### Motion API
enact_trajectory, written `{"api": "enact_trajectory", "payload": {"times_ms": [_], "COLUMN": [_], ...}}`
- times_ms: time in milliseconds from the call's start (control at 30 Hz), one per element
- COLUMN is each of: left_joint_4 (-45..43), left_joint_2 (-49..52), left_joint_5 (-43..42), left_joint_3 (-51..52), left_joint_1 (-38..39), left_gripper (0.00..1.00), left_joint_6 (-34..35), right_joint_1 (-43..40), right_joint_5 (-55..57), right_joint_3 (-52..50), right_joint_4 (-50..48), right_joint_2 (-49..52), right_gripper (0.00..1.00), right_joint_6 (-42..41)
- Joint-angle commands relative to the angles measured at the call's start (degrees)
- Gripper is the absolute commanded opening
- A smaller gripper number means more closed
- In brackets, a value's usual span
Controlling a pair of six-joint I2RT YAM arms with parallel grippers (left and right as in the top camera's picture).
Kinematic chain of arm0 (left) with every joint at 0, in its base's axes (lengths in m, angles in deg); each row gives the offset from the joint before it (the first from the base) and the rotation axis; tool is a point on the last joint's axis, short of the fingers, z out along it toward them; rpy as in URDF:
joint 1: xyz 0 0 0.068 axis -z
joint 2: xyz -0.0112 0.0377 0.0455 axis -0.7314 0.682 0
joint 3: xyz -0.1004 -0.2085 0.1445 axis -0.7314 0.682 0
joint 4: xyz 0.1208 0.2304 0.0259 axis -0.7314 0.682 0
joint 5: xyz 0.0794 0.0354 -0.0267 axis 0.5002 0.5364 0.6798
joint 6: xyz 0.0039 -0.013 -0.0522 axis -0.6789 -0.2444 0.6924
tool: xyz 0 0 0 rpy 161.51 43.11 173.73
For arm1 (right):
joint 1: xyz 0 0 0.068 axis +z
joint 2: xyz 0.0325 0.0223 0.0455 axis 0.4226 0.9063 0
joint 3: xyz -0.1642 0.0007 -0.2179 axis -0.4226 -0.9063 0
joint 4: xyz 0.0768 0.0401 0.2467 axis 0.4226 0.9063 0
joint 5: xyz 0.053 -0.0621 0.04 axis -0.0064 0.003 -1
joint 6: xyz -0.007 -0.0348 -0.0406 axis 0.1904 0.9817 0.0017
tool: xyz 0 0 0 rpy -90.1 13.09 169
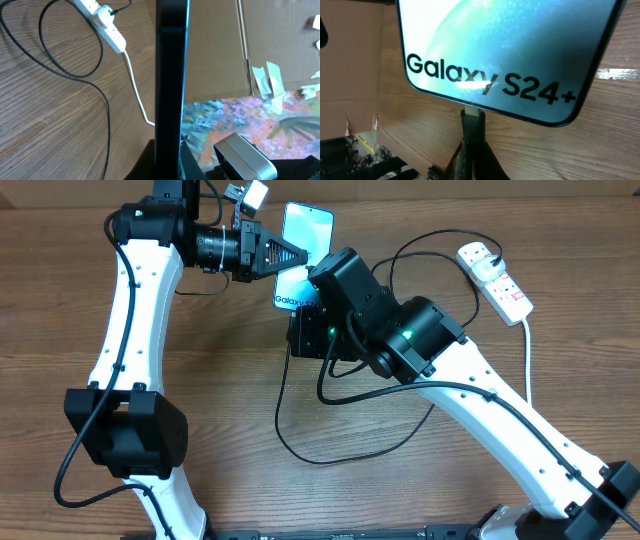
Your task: Plug charger to phone and switch on socket
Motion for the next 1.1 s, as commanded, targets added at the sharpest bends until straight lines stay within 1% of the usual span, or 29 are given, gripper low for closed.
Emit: {"api": "enact_trajectory", "payload": {"times_ms": [0, 267, 600, 733, 800, 900, 967, 1067], "left_joint_4": [0.96, 2.6, 2.54, 0.66, -1.29, -4.07, -4.98, -4.37], "left_joint_2": [-0.79, -0.79, -0.79, -0.79, -0.79, -0.79, -0.79, -0.74], "left_joint_5": [-2.38, -2.38, -2.34, -0.22, 1.81, 7.26, 12.33, 22.36], "left_joint_3": [-0.96, -0.96, -0.96, -0.96, -0.96, -0.96, -0.96, -0.94], "left_joint_1": [0.44, 0.5, 0.48, 0.42, -0.04, -1.55, -3.08, -4.61], "left_gripper": [0.04, 0.04, 0.04, 0.04, 0.04, 0.04, 0.04, 0.04], "left_joint_6": [-2.12, -5.09, -5.11, -5.03, -3.91, 1.55, 4.15, 4.57], "right_joint_1": [-1.31, -1.31, -2.23, -2.49, -2.49, -2.49, -2.49, -2.49], "right_joint_5": [4.35, 5.46, 5.81, 5.81, 5.79, 5.84, 5.86, 6.54], "right_joint_3": [1.95, 2.45, 2.45, 2.45, 2.45, 2.45, 2.45, 2.43], "right_joint_4": [-2.91, -2.86, -2.01, -0.5, 0.09, 0.83, 1.27, 1.84], "right_joint_2": [-0.52, -0.52, -0.52, -0.52, -0.52, -0.5, -0.46, -0.35], "right_gripper": [0.04, 0.04, 0.04, 0.04, 0.04, 0.04, 0.09, 0.22], "right_joint_6": [-0.24, -0.22, -0.22, -0.22, -0.22, -0.22, -0.22, -0.22]}}
